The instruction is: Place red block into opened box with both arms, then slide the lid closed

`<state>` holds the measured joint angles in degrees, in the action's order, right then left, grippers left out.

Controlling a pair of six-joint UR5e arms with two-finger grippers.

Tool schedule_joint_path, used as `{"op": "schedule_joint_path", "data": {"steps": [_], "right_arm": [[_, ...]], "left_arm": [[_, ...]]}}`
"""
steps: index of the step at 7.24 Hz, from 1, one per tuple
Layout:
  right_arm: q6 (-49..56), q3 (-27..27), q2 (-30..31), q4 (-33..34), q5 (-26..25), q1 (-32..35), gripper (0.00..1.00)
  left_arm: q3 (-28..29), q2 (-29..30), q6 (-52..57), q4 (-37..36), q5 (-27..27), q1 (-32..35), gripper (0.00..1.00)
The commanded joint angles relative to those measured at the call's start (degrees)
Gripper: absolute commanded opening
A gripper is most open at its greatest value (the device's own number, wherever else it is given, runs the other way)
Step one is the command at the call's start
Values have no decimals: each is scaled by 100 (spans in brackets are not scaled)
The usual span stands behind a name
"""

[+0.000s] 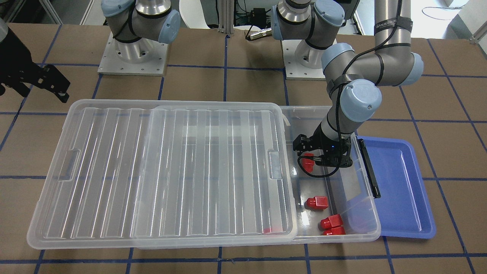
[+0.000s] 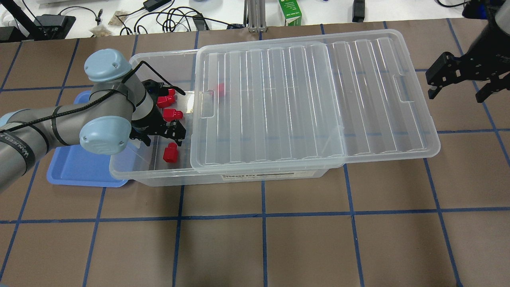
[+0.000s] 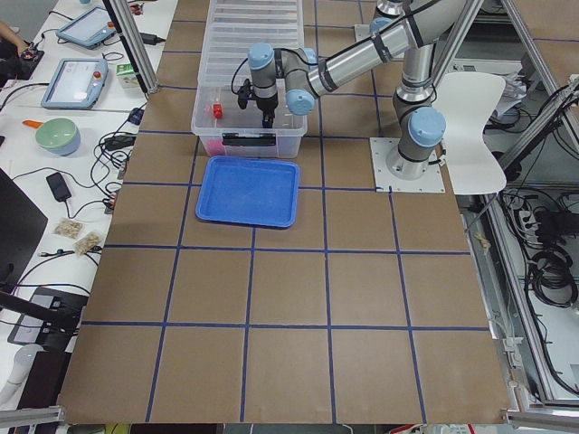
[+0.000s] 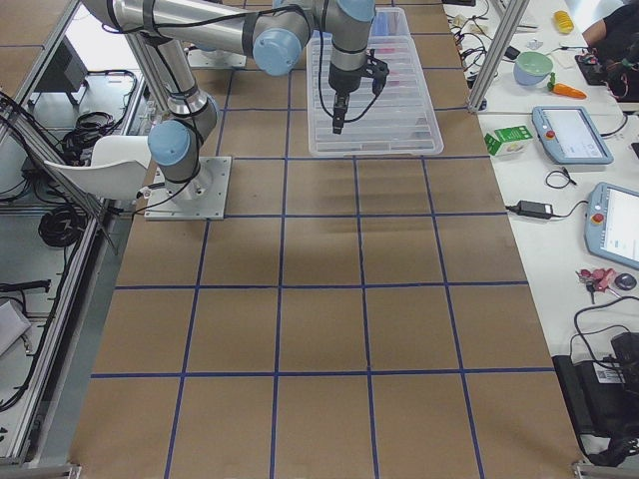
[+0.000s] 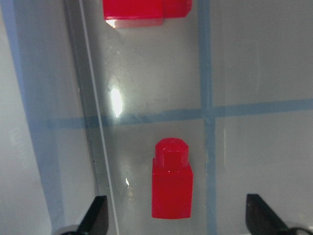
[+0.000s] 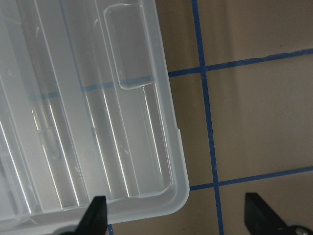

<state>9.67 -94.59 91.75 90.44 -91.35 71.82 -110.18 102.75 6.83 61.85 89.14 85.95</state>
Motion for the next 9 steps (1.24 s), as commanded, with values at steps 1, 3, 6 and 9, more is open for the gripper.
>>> {"op": "schedule_joint_path", "data": {"steps": [1,3,6,9], "right_arm": [[166,-217,-305,690,-311,-71,100],[587,-297,-630,1192,-340,-106,100],[738,-306,-1016,1545,-340,-307,100],[1063,-306,-1168,1837,-279,-494,100]], "left_arm": [[791,-421,-129,1383,59,18,100],[1732,-799,-190,2677,69,53,100],[2035,-1292,-261,2797,419,334,100],[2044,-1433,-244,2745,219,291,100]]}}
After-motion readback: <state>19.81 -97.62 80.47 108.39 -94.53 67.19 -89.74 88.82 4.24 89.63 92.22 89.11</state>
